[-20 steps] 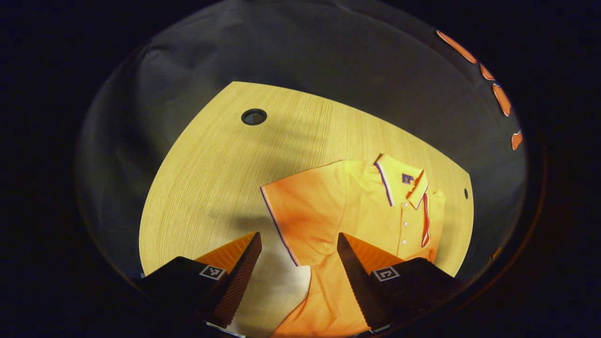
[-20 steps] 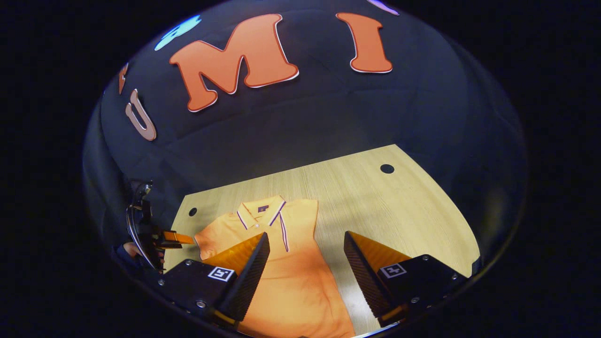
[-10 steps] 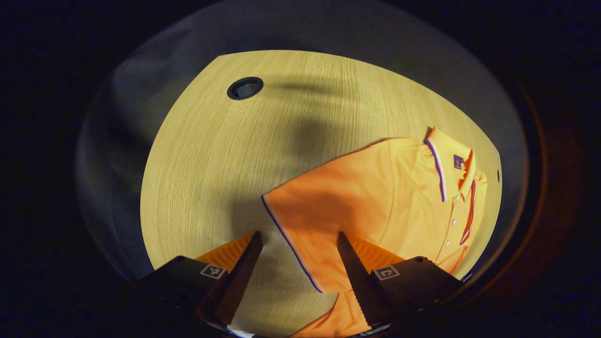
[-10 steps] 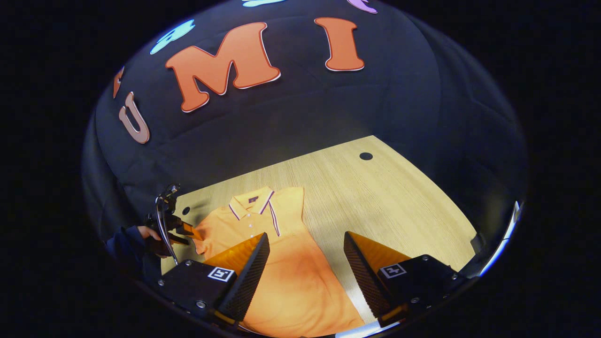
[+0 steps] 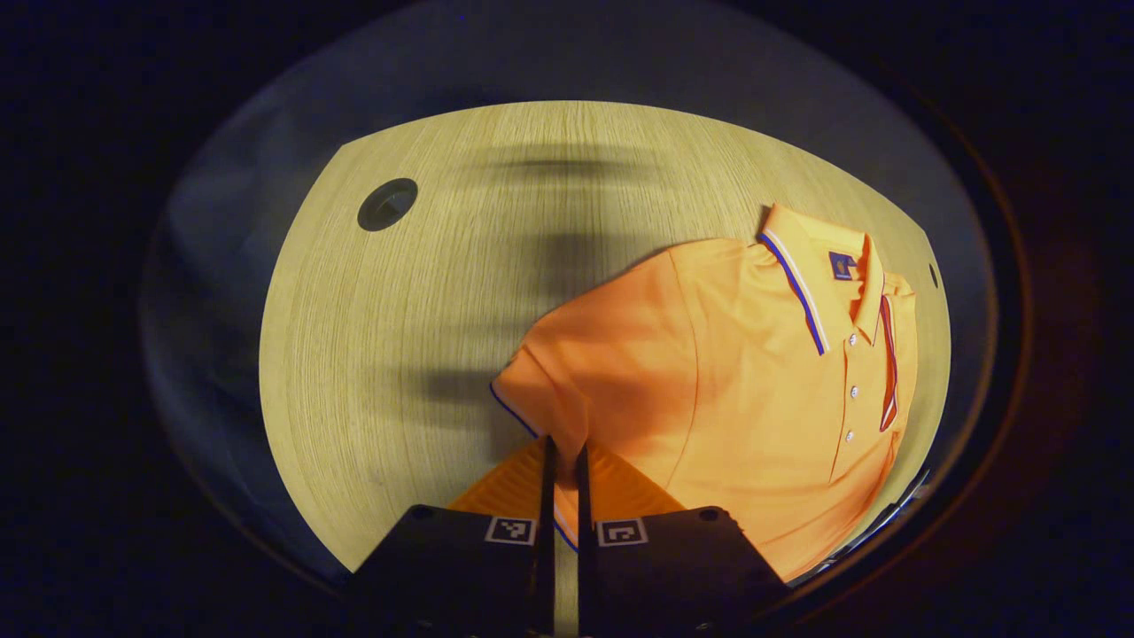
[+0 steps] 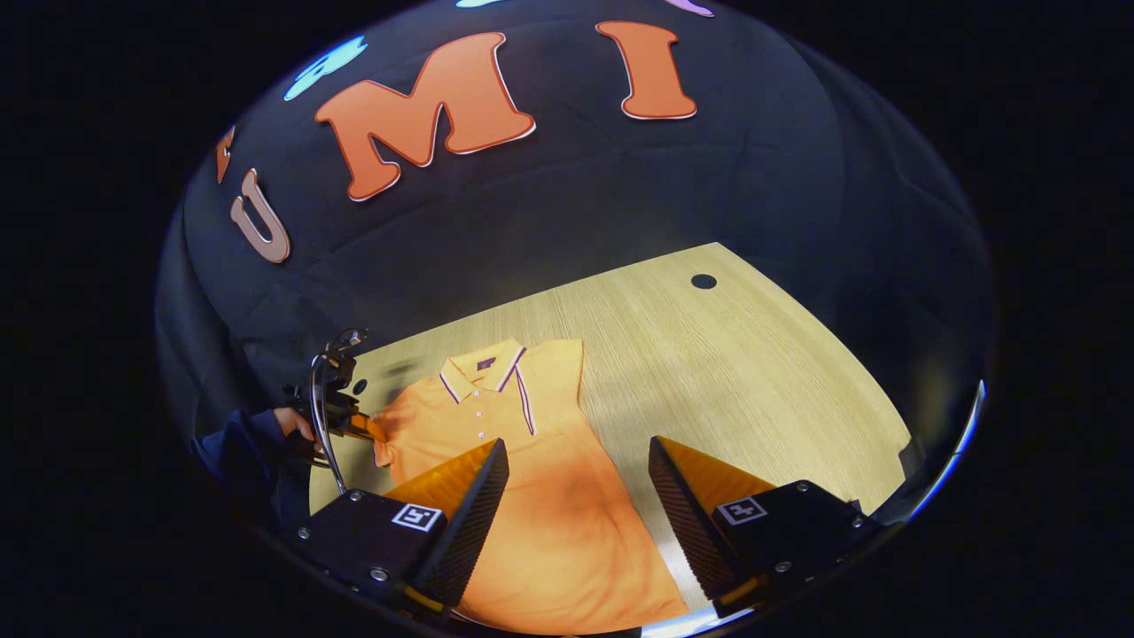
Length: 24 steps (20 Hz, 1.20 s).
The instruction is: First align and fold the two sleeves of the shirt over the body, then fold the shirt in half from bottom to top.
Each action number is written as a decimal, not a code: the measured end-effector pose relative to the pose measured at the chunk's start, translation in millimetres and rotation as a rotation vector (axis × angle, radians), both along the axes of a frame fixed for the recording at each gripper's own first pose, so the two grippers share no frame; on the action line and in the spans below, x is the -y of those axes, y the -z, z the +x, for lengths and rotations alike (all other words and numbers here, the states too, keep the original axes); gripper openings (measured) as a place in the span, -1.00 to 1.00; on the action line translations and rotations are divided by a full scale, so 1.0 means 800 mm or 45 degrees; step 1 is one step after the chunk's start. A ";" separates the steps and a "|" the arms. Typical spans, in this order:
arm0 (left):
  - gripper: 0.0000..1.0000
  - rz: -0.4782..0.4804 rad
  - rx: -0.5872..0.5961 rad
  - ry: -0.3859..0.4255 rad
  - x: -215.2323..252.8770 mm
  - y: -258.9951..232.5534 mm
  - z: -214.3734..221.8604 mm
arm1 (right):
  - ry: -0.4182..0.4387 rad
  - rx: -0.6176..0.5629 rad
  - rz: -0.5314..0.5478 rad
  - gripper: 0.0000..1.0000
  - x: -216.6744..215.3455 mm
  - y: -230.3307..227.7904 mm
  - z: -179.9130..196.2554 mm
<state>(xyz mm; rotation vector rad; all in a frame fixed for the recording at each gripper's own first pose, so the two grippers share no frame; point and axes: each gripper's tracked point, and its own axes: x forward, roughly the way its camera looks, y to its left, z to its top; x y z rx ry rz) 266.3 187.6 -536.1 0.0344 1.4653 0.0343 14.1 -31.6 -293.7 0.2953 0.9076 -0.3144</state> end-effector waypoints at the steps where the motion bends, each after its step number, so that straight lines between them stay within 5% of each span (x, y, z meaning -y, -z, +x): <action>1: -0.79 -0.018 0.010 -0.016 0.004 -0.003 -0.003 | 0.001 -0.001 -0.003 0.94 0.007 -0.001 -0.002; 3: -0.79 -0.044 0.060 -0.026 0.009 -0.015 0.001 | 0.010 -0.002 0.003 0.94 0.020 -0.001 -0.005; 4: -0.96 -0.058 0.099 -0.009 0.016 -0.028 0.010 | 0.018 -0.001 0.014 0.94 0.026 0.001 -0.005; 10: -0.97 -0.035 0.209 0.110 0.061 -0.082 0.024 | -0.015 0.026 0.037 0.94 0.034 -0.001 0.007; 15: -0.97 -0.041 0.242 0.233 0.140 -0.097 0.036 | -0.046 0.014 0.049 0.94 0.038 0.005 0.002; 17: -0.91 -0.132 0.237 0.265 0.188 -0.097 0.031 | -0.048 0.009 0.064 0.94 0.042 0.008 -0.001; 19: -0.56 -0.236 0.283 0.287 0.225 -0.104 0.033 | -0.046 0.007 0.072 0.94 0.048 0.010 -0.003; 20: -0.56 -0.285 0.312 0.291 0.238 -0.111 0.036 | -0.044 0.005 0.072 0.94 0.051 0.011 -0.003; 22: -0.10 -0.316 0.391 0.295 0.243 -0.130 0.039 | -0.045 0.012 0.077 0.94 0.056 0.010 0.000; 24: 0.66 -0.352 0.524 0.276 0.241 -0.167 0.039 | -0.065 0.060 0.079 0.94 0.059 0.005 0.009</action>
